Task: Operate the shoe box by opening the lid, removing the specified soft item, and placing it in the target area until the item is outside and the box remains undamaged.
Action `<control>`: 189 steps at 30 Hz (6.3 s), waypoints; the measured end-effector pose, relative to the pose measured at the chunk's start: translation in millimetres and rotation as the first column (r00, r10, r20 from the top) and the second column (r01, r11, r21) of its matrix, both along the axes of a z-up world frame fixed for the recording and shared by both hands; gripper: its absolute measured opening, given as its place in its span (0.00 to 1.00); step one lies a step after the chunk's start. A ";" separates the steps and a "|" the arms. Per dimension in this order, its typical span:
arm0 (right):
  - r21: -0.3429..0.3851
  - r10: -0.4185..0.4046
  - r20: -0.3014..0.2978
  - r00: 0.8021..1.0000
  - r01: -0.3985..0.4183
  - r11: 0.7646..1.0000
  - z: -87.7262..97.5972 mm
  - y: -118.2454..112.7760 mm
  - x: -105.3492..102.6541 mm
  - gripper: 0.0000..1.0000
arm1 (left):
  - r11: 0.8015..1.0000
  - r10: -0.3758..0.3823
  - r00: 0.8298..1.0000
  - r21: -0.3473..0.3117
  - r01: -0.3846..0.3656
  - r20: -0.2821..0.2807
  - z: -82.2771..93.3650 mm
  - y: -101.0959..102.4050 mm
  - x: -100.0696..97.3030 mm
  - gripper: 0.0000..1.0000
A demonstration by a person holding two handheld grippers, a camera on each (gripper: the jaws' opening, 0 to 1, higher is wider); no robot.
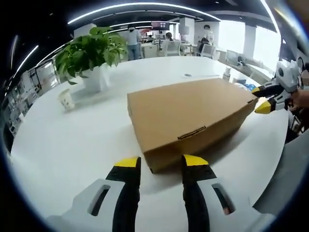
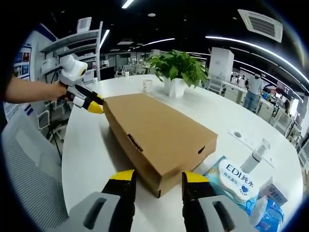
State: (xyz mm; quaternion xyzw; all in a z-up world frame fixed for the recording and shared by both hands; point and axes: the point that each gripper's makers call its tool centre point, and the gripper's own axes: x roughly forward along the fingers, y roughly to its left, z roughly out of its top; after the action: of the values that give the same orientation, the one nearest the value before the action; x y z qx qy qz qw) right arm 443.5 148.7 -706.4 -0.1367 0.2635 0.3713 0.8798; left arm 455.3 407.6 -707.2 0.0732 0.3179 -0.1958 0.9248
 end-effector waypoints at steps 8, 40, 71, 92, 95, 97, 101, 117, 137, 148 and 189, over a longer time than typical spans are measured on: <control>-0.004 -0.007 0.004 1.000 0.007 1.000 -0.7 2.4 1.4 0.33 | 1.000 -0.004 1.000 -0.010 0.004 0.004 0.4 -3.8 2.8 0.34; -0.007 -0.047 -0.021 0.999 0.047 0.999 -14.4 2.7 3.7 0.27 | 1.000 -0.005 0.999 0.004 0.005 -0.033 -15.0 -2.3 9.6 0.32; -0.030 -0.062 -0.040 0.997 0.061 0.998 -14.6 0.7 56.1 0.28 | 1.000 -0.017 0.998 -0.004 0.017 -0.067 -14.9 -3.5 61.1 0.32; -0.045 -0.082 -0.049 0.995 0.080 0.996 -14.8 -1.5 70.8 0.28 | 1.000 -0.023 0.997 -0.011 0.022 -0.074 -14.7 -6.4 75.7 0.31; -0.044 -0.086 -0.051 0.995 0.084 0.995 -14.6 -1.0 71.0 0.28 | 1.000 -0.024 0.997 -0.010 0.024 -0.072 -14.6 -5.9 76.1 0.31; -0.043 -0.090 -0.052 0.995 0.088 0.995 -14.6 -0.9 71.4 0.28 | 1.000 -0.023 0.997 -0.010 0.022 -0.070 -14.6 -5.7 76.3 0.31; -0.042 -0.091 -0.051 0.995 0.089 0.995 -14.5 -0.7 71.5 0.29 | 1.000 -0.020 0.998 -0.005 0.020 -0.066 -14.2 -5.0 76.3 0.31; 0.017 -0.141 -0.038 0.989 0.141 0.990 2.7 -7.8 65.3 0.37 | 1.000 0.002 0.999 -0.012 -0.003 -0.034 -1.1 2.8 64.6 0.39; 0.020 -0.253 0.042 0.966 0.253 0.967 28.5 -75.8 24.4 0.60 | 0.998 -0.034 0.997 -0.049 0.038 0.064 32.6 -18.1 21.5 0.51; 0.045 -0.344 0.043 0.938 0.342 0.939 33.4 -115.0 -17.4 0.70 | 0.994 -0.057 0.989 -0.090 0.070 0.136 61.6 -31.0 -14.3 0.63; 0.061 -0.484 0.064 0.873 0.481 0.875 42.4 -175.8 -148.6 0.99 | 0.983 -0.070 0.971 -0.147 0.105 0.228 83.8 -35.7 -128.7 0.99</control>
State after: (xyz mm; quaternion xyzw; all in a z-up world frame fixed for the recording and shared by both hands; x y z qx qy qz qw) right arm 294.9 -27.2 -664.0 -0.0620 0.2470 0.1402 0.9568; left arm 326.7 371.9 -623.5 0.0349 0.1924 -0.2516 0.9479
